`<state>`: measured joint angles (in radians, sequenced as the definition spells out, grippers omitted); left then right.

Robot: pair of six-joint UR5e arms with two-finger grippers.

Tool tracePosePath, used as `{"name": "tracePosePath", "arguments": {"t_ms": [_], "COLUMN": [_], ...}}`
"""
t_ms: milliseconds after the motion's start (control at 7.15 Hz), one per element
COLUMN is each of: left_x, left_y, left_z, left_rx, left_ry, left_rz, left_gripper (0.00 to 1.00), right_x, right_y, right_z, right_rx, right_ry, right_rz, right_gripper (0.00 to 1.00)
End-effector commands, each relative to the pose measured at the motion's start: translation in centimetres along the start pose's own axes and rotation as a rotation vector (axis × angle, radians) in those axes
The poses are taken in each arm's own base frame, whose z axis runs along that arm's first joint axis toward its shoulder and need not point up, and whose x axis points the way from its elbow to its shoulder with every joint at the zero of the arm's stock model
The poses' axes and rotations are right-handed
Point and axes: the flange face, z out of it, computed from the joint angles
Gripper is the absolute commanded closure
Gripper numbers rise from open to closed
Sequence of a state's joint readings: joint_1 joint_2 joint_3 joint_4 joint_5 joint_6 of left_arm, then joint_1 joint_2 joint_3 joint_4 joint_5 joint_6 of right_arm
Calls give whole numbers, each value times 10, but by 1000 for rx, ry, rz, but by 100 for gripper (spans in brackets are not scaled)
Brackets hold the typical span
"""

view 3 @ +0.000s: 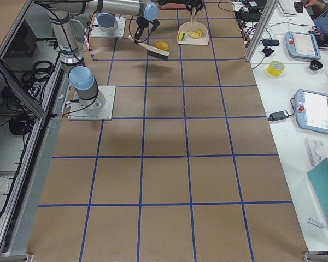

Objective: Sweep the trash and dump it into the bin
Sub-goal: 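Move the brush behind the yellow potato with the right gripper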

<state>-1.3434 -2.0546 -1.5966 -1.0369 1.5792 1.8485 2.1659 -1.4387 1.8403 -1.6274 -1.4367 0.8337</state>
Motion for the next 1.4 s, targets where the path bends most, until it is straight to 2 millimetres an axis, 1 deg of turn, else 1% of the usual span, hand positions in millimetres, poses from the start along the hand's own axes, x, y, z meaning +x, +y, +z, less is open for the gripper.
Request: {"name": "tracePosePath", "arguments": {"t_ms": [0,140,280,420,560,699,839,979,1119,1259], "left_x": [8,27,50,72,95,115,135,155,163,165], "left_y": [3,-3,-7,-9,-16,-19,-25,-31,-31,-31], "left_z": [-14,-11,-8,-16,-14,-17,-19,-11,-5,-3], "left_rx": [-1,4,-12,-41,-36,-58,-64,-63,-98,-109], "left_ry": [0,22,45,57,72,83,91,99,67,67], "left_rz": [11,20,50,80,88,88,90,87,85,78], "left_gripper": [99,99,99,99,99,99,99,99,100,100], "right_x": [-3,-3,-7,-11,-13,-19,-26,-37,-58,-71], "right_y": [6,7,15,21,26,32,30,21,7,4], "right_z": [2,2,5,8,10,15,17,25,42,55], "right_rx": [2,1,4,4,4,1,-4,7,19,41], "right_ry": [4,6,11,18,22,22,-10,-29,-44,-39], "right_rz": [-5,-1,-6,-3,-10,-7,17,18,6,-14], "right_gripper": [100,100,100,100,100,100,100,100,100,100]}}
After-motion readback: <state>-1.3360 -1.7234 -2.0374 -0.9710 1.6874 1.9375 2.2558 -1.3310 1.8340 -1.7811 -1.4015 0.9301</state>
